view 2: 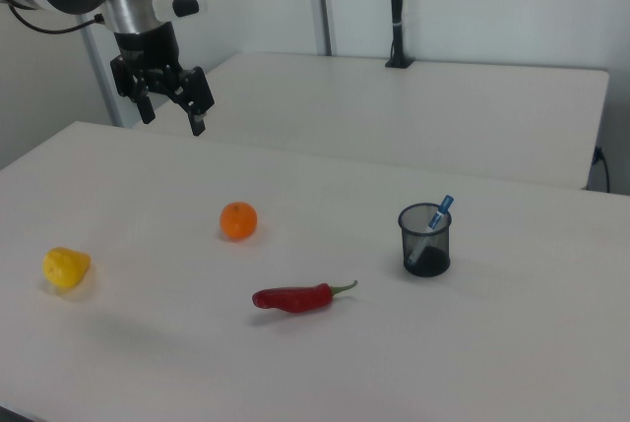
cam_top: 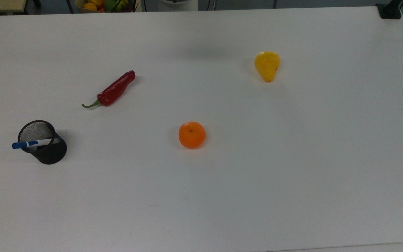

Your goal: Take marker pen

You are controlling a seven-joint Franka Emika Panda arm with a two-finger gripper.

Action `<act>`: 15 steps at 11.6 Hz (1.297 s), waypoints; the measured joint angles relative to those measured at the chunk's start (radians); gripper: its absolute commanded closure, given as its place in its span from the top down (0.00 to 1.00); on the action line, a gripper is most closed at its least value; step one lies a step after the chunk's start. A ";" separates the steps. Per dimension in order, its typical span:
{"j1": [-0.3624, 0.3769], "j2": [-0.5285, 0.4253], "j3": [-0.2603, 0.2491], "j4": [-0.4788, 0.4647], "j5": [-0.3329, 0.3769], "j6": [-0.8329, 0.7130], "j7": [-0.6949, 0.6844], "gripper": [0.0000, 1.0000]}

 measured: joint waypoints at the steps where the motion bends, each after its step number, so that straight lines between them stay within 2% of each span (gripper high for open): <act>1: 0.000 0.000 -0.003 0.000 0.000 0.000 -0.001 1.00; 4: -0.001 0.000 -0.031 0.002 0.000 0.031 -0.003 1.00; 6: -0.003 0.008 -0.057 -0.001 0.000 0.133 -0.003 1.00; 12: -0.007 0.100 -0.187 -0.006 0.000 0.455 -0.003 1.00; 15: -0.022 0.144 -0.213 -0.007 0.000 0.573 -0.003 1.00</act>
